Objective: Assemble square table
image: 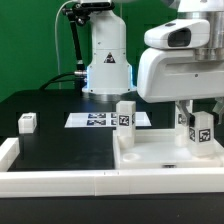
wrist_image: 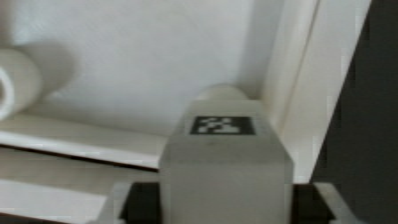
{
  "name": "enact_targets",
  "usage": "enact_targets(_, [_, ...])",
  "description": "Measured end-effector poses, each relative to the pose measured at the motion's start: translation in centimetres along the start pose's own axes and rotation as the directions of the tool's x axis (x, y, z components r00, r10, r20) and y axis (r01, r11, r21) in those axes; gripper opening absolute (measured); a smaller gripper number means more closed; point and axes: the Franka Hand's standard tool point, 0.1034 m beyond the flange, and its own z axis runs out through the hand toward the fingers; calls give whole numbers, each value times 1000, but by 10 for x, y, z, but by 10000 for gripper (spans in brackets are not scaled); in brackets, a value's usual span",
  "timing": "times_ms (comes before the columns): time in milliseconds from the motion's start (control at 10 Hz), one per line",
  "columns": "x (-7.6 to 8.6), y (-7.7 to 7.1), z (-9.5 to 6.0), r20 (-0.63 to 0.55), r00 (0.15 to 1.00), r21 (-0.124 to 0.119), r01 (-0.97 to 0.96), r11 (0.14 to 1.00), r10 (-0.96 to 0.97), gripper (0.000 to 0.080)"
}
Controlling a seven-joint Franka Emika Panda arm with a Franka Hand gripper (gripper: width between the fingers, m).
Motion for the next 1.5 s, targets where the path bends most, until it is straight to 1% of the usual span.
enact_targets(200, [0,0,0,0,999,0,-36,999,36,290])
enact_targets(400, [0,0,0,0,989,0,-146,989,146,291])
enact_targets(500, [0,0,0,0,971,1,-238,971,238,291])
enact_targets(700, [-2,1,1,4,908,2,-419,908,419,291])
enact_targets(800, [-3,0,1,11,836,12,-549,836,548,291])
enact_targets(900, [-3,-1,2,16,771,16,-636,771,636,291])
enact_targets(1000, [-3,-2,2,19,723,16,-691,723,690,291])
enact_targets(1200, [-1,-4,2,21,547,28,-837,546,837,291])
enact_targets(1300, [-1,-5,2,25,485,32,-874,485,874,291])
enact_targets(1400, [-1,-6,2,30,418,29,-908,417,908,291])
enact_targets(1500, [-2,-6,2,41,376,12,-927,376,926,291])
